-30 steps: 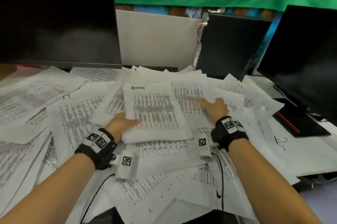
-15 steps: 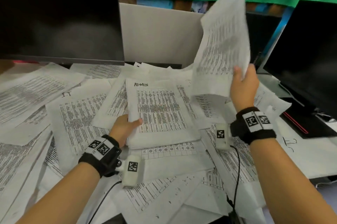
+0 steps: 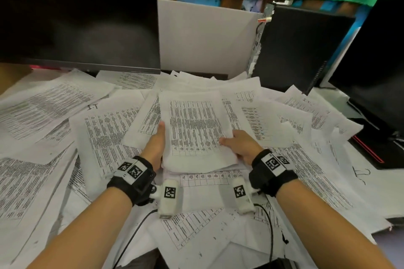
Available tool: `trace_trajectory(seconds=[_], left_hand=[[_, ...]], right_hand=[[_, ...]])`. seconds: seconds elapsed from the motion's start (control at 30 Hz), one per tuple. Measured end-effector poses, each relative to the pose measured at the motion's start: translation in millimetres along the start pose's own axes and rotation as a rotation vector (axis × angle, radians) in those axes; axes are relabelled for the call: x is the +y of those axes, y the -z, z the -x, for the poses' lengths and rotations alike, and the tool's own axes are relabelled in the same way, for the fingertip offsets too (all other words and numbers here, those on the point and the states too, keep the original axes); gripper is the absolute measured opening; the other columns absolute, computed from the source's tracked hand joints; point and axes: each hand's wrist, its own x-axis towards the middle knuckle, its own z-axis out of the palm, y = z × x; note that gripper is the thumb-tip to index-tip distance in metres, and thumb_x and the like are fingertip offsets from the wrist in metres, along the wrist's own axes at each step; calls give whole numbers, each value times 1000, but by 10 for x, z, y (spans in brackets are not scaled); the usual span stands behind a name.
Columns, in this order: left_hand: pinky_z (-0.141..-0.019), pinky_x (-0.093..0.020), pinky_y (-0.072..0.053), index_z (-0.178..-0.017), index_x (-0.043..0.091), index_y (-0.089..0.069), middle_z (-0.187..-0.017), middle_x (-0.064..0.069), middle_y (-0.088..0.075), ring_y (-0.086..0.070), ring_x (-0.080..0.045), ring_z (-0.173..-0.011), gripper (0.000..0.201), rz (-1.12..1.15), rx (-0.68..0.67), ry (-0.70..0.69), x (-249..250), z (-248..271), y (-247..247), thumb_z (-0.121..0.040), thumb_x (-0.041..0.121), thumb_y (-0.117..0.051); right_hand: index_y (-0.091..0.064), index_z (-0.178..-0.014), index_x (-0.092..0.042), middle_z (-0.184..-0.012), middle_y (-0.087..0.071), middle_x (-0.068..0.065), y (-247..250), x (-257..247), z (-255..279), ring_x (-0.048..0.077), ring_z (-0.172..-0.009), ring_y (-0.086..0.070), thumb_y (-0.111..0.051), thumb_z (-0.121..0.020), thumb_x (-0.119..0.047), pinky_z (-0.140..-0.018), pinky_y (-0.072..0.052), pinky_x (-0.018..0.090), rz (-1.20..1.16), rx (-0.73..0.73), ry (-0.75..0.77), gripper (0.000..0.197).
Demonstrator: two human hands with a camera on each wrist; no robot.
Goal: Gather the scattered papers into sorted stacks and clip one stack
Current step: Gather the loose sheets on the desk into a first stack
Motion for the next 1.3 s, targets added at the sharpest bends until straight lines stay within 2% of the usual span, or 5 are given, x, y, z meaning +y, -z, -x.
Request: trace_trajectory(seconds=[0.43, 0.57, 0.8, 1.07, 1.3], left_hand=[[-59, -24, -49, -109, 3, -65, -99, -10, -69, -63, -19, -80, 31, -255, 104, -218, -147, -87, -40, -87, 25, -68], [-69, -28, -49, -111, -1, -63, -102, -14, -68, -64, -26, -86, 29, -275, 134, -212, -141, -81, -69, -95, 23, -56], [-90, -46, -52, -106, -2, -64, -105, -16, -68, -65, -33, -97, 29, -350, 181, -249, -173, -97, -59, -88, 19, -67], [-65, -30, -46, -111, -2, -59, -89, -8, -62, -58, -21, -77, 32, -408, 172, -213, -144, -47, -120, -96, 26, -53], [-94, -54, -47, -120, 22, -62, -117, -10, -67, -63, -34, -107, 72, 33, 23, 21, -159, -91, 13, -81, 77, -37]], right_hand=[[-58, -111, 1, -109, -64, 14, 507, -142, -258, 32, -102, -61, -67, -77, -33, -82, -53, 34, 493, 297, -6, 49], [-61, -113, 9, -111, -64, 22, 473, -145, -235, 39, -110, -60, -59, -92, -10, -87, -50, 34, 657, 224, 87, 29], [-53, -108, 2, -93, -57, 4, 909, -655, 248, 14, -81, -56, -47, -102, -15, -62, -44, 12, 53, 876, 597, 19], [-61, -123, -3, -115, -68, 10, 675, -318, -13, 22, -97, -65, -55, -97, -16, -72, -52, 26, -130, 281, 305, 30], [-53, -129, -3, -120, -62, 7, 214, 156, -155, 29, -110, -60, -56, -96, -23, -92, -52, 39, 303, -10, 82, 38]])
